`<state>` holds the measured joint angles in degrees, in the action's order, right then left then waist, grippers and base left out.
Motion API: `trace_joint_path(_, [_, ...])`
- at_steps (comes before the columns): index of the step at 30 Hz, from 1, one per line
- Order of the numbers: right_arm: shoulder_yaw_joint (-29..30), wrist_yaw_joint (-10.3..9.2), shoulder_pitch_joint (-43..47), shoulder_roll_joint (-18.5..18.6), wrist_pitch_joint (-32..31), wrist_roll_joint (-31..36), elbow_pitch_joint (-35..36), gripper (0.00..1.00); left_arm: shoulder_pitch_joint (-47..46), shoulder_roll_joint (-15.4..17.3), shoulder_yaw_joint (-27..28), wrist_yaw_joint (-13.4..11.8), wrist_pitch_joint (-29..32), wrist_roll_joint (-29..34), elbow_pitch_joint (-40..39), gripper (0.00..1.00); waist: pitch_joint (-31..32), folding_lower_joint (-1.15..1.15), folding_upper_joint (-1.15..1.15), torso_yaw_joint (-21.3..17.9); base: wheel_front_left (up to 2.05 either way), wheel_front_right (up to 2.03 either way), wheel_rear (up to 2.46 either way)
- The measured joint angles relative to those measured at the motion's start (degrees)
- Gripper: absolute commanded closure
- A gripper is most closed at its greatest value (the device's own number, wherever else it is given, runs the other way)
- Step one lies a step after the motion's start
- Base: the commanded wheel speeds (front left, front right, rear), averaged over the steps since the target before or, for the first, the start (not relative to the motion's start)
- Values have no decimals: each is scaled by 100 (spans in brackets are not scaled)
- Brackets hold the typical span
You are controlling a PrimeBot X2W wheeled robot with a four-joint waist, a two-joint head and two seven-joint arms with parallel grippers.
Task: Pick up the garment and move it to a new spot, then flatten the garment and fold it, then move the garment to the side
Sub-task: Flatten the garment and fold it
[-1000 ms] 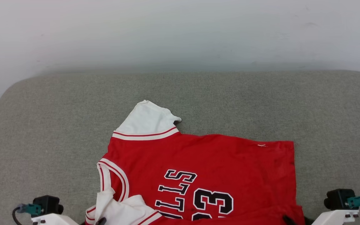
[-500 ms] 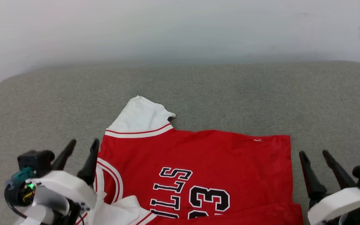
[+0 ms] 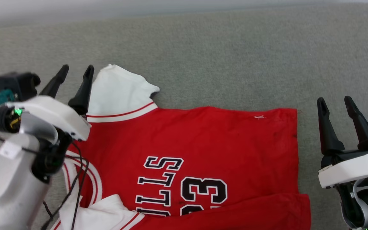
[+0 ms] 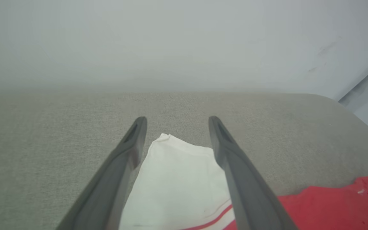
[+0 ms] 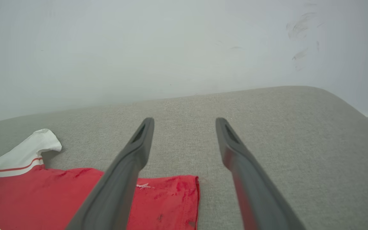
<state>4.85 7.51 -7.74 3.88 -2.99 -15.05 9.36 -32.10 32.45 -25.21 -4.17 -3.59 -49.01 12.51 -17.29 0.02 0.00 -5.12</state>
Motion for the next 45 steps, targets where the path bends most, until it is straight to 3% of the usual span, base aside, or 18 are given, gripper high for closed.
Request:
trace_joint_path(5, [-33,0,-161,-41,69,-2,-99,0,-811,216,-178,576,1066,-318,658,0,-329,-1,0,-267,0,0,0])
trace_joint_path(9, [-116,0,-238,-63,146,-58,-209,0,-1350,464,-341,826,2080,-523,1094,0,-545,0,0,-506,0,0,0])
trace_joint_path(15, [-172,0,-274,-80,332,-229,-374,0,-1853,854,-583,923,3390,-657,1400,0,-882,0,0,-841,0,0,0])
trace_joint_path(22, [-319,0,-319,-88,503,-522,-636,0,-2173,1210,-799,802,4497,-639,1579,0,-1190,-2,0,-1167,0,0,0])
trace_joint_path(23, [-324,0,-331,-88,506,-539,-666,0,-2193,1216,-801,770,4633,-683,1572,9,-1218,-3,0,-1201,0,0,0])
trace_joint_path(25, [-327,-1,-337,-88,501,-606,-711,0,-2223,1246,-794,730,4819,-749,1538,98,-1269,-3,0,-1238,0,0,0])
trace_joint_path(28, [-400,0,-363,-90,353,-788,-781,0,-2224,1254,-782,668,4832,-787,1486,100,-1300,-3,0,-1246,0,0,0])
trace_joint_path(32, [-506,0,-576,-33,-359,-999,-1067,0,-2215,1140,-803,680,4586,-723,1479,100,-1238,-2,0,-1195,0,0,0])
trace_joint_path(45, [-1289,-1,-2079,1067,-3226,-1332,-1911,0,-2482,488,-893,757,3811,-491,1284,100,-929,-1,0,-471,0,0,0])
